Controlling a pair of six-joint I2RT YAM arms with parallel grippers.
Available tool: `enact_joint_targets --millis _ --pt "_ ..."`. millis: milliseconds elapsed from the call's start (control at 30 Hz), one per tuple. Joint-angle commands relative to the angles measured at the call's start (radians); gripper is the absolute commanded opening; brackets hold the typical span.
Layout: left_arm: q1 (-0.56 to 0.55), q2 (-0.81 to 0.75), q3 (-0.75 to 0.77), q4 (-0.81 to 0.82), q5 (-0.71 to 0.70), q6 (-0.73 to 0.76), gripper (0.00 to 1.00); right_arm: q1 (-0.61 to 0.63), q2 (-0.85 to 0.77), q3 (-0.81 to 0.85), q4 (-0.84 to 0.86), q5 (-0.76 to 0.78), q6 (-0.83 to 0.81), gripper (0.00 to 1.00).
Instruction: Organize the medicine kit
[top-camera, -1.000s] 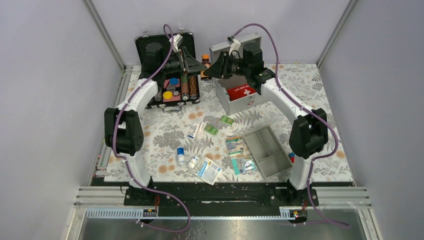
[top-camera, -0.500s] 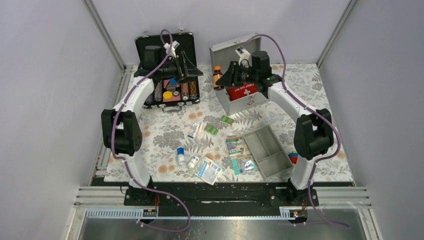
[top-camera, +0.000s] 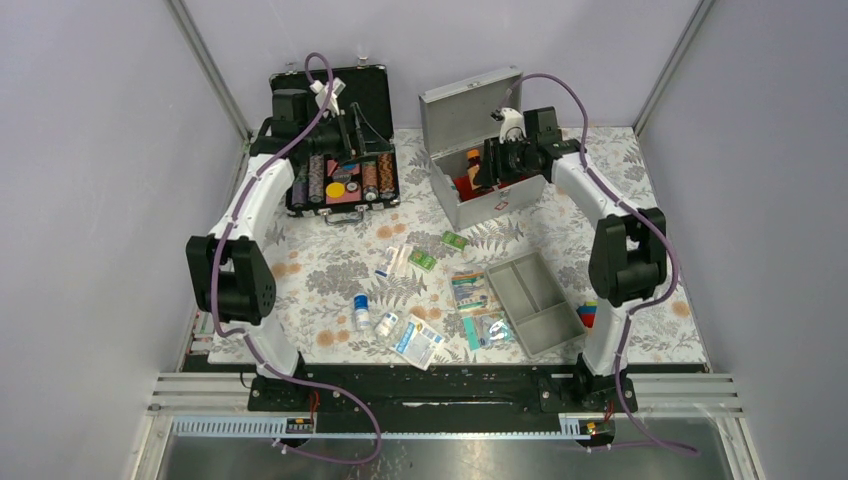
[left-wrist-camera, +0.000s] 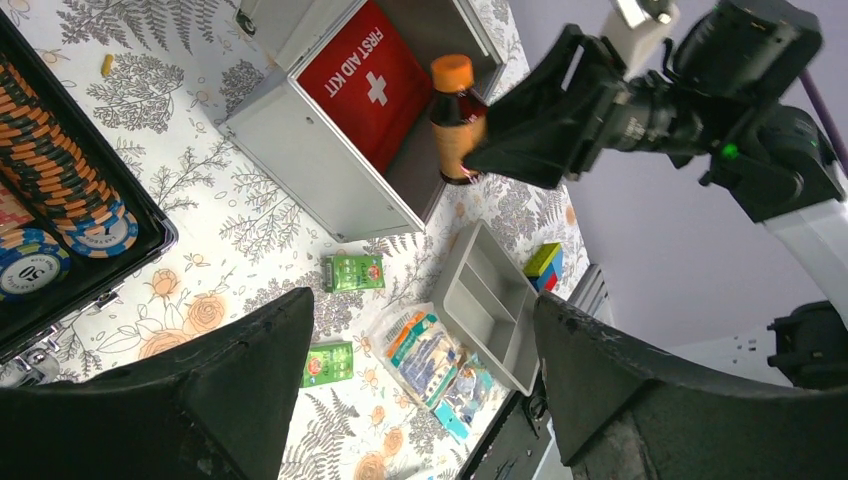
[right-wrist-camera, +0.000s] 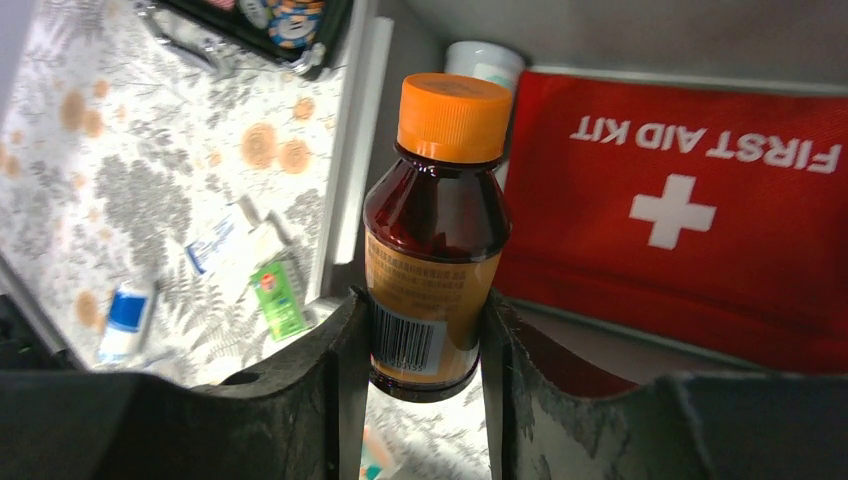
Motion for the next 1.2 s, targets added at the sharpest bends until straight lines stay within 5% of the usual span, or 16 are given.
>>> enact_joint_targets --millis 0,367,533,733,1167 --pt "-0.001 -0.075 -0.007 0.001 -0.014 0.042 0.79 0.012 0.076 0.119 -0.018 0.057 -0.089 0.24" --pt "-0.001 -0.126 -0.011 -0.081 -0.070 0.121 0.81 0.063 0.197 0.157 -0.003 0.116 -0.127 0.27" --pt "-0.001 -0.140 -0.046 -0.169 -0.221 0.180 0.87 0.088 0.214 0.130 0.013 0.140 -0.077 0.29" --pt "0.000 -0.155 -0.114 -0.228 -0.412 0.215 0.91 0.094 0.220 0.111 0.021 0.168 -0.028 0.40" --pt "0.001 -0.163 -0.165 -0.209 -0.390 0.160 0.93 0.096 0.176 0.109 0.022 0.183 0.049 0.72"
